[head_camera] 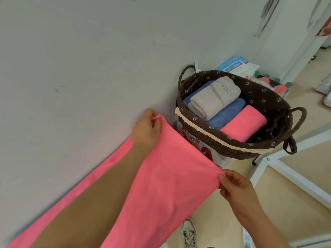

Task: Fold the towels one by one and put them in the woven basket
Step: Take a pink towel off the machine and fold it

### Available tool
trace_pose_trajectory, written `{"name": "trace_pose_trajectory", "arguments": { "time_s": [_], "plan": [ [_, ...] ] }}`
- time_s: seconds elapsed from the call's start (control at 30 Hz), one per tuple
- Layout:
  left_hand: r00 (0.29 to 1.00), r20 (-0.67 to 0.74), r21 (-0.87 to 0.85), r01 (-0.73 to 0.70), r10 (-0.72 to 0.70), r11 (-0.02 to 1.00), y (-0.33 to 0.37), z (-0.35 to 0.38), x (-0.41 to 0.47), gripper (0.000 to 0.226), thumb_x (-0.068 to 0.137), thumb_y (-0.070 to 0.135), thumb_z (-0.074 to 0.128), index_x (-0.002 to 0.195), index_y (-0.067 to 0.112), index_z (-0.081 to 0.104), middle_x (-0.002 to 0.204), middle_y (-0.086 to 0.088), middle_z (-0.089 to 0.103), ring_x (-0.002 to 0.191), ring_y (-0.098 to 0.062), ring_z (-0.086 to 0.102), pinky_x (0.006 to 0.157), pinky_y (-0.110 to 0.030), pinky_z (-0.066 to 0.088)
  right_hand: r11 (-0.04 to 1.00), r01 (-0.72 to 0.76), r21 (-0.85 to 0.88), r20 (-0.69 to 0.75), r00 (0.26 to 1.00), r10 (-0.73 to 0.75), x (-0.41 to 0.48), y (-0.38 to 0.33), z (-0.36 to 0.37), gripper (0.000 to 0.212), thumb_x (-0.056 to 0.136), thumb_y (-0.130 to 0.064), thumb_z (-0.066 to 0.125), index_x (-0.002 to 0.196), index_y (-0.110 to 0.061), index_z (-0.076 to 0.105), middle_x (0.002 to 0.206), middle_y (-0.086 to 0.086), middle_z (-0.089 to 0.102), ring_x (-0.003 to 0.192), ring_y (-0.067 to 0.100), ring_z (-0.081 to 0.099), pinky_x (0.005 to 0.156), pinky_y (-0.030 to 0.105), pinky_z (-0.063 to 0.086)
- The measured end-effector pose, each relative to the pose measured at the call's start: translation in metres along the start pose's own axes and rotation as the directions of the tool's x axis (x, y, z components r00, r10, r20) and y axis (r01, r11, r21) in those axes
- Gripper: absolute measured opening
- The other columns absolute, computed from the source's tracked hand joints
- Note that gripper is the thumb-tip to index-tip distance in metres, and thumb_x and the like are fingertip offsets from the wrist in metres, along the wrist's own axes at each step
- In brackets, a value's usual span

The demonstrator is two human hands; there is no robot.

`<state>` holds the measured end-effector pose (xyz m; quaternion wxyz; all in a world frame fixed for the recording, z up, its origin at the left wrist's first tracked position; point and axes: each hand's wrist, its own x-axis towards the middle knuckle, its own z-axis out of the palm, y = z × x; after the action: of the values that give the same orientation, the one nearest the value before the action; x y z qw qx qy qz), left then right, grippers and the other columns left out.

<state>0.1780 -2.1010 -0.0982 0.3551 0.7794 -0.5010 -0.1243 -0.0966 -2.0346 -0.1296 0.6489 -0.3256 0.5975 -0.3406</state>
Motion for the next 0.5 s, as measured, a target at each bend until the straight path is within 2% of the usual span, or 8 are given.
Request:
{"name": "trace_pose_trajectory", "arguments": {
  "time_s": [0.07, 0.13, 0.23, 0.3, 0.33, 0.4, 0.47, 0.5],
  "plan": [
    [1.0, 0.024, 0.012, -0.014, 0.013, 1.0, 0.001, 0.006, 0.004, 0.004, 0.09, 0.025, 0.05, 0.09, 0.027, 0.046, 0.065, 0.0, 0.065, 0.062, -0.021, 0.06, 0.065, -0.038, 0.051, 0.999, 0.015, 0.036, -0.093, 0.996, -0.011, 0.004, 0.003, 0.002, 0.01, 0.09, -0.003, 0.06, 0.092, -0.008, 0.069, 0.071, 0.008, 0.06, 0.057, 0.01, 0.053, 0.06, 0.028, 0.039],
    [0.998, 0.06, 0.002, -0.019, 0.019, 1.0, 0.002, 0.012, 0.009, 0.007, 0.089, 0.024, 0.05, 0.09, 0.029, 0.044, 0.065, 0.0, 0.065, 0.059, -0.022, 0.06, 0.064, -0.04, 0.052, 0.998, 0.064, -0.001, -0.202, 0.977, -0.063, 0.007, 0.007, 0.004, 0.011, 0.088, -0.004, 0.063, 0.09, -0.013, 0.069, 0.074, 0.01, 0.063, 0.061, 0.016, 0.058, 0.06, 0.027, 0.041],
    [0.988, 0.147, -0.024, -0.035, 0.038, 0.999, 0.003, 0.017, 0.011, 0.015, 0.088, 0.022, 0.054, 0.099, 0.032, 0.048, 0.067, 0.005, 0.065, 0.06, -0.018, 0.062, 0.069, -0.036, 0.053, 0.984, 0.126, -0.124, -0.331, 0.93, -0.161, 0.01, 0.007, 0.006, 0.011, 0.087, -0.006, 0.065, 0.095, -0.013, 0.068, 0.077, 0.012, 0.068, 0.062, 0.012, 0.064, 0.064, 0.028, 0.045],
    [0.979, 0.191, -0.022, -0.072, 0.075, 0.997, 0.002, 0.015, 0.009, 0.035, 0.086, 0.017, 0.057, 0.117, 0.03, 0.048, 0.072, 0.005, 0.065, 0.066, -0.017, 0.062, 0.072, -0.031, 0.05, 0.948, 0.139, -0.286, -0.368, 0.897, -0.243, 0.009, 0.006, 0.006, 0.015, 0.088, -0.009, 0.063, 0.102, -0.015, 0.066, 0.084, 0.009, 0.068, 0.075, 0.017, 0.064, 0.075, 0.035, 0.049],
    [0.973, 0.206, -0.014, -0.103, 0.103, 0.995, 0.001, 0.012, 0.006, 0.045, 0.084, 0.014, 0.058, 0.125, 0.029, 0.046, 0.08, 0.003, 0.066, 0.072, -0.017, 0.061, 0.074, -0.03, 0.049, 0.899, 0.155, -0.409, -0.36, 0.878, -0.315, 0.007, 0.006, 0.006, 0.018, 0.088, -0.011, 0.062, 0.106, -0.016, 0.064, 0.09, 0.007, 0.066, 0.084, 0.02, 0.062, 0.08, 0.038, 0.049],
    [0.956, 0.219, 0.095, -0.222, 0.197, 0.97, -0.008, 0.009, -0.002, 0.056, 0.08, 0.016, 0.056, 0.134, 0.024, 0.044, 0.104, -0.003, 0.065, 0.092, -0.021, 0.059, 0.085, -0.029, 0.044, 0.71, 0.274, -0.649, -0.226, 0.821, -0.524, 0.001, 0.008, 0.007, 0.026, 0.091, -0.021, 0.055, 0.116, -0.016, 0.061, 0.109, 0.005, 0.06, 0.099, 0.019, 0.056, 0.087, 0.038, 0.047],
    [0.923, 0.296, 0.304, -0.336, 0.247, 0.891, -0.017, 0.01, -0.015, 0.061, 0.081, 0.032, 0.05, 0.14, 0.021, 0.04, 0.133, -0.01, 0.053, 0.118, -0.032, 0.048, 0.102, -0.036, 0.036, 0.434, 0.472, -0.767, 0.085, 0.746, -0.661, -0.003, 0.01, 0.016, 0.041, 0.09, -0.029, 0.047, 0.126, -0.011, 0.057, 0.128, 0.007, 0.054, 0.116, 0.022, 0.051, 0.094, 0.037, 0.043],
    [0.906, 0.366, 0.388, -0.355, 0.211, 0.851, -0.019, 0.012, -0.021, 0.064, 0.084, 0.042, 0.044, 0.144, 0.022, 0.035, 0.145, -0.012, 0.041, 0.13, -0.035, 0.038, 0.109, -0.04, 0.031, 0.28, 0.548, -0.788, 0.255, 0.704, -0.663, -0.003, 0.012, 0.023, 0.047, 0.09, -0.031, 0.045, 0.131, -0.009, 0.054, 0.136, 0.009, 0.051, 0.125, 0.024, 0.047, 0.098, 0.04, 0.041]
  ]
}}
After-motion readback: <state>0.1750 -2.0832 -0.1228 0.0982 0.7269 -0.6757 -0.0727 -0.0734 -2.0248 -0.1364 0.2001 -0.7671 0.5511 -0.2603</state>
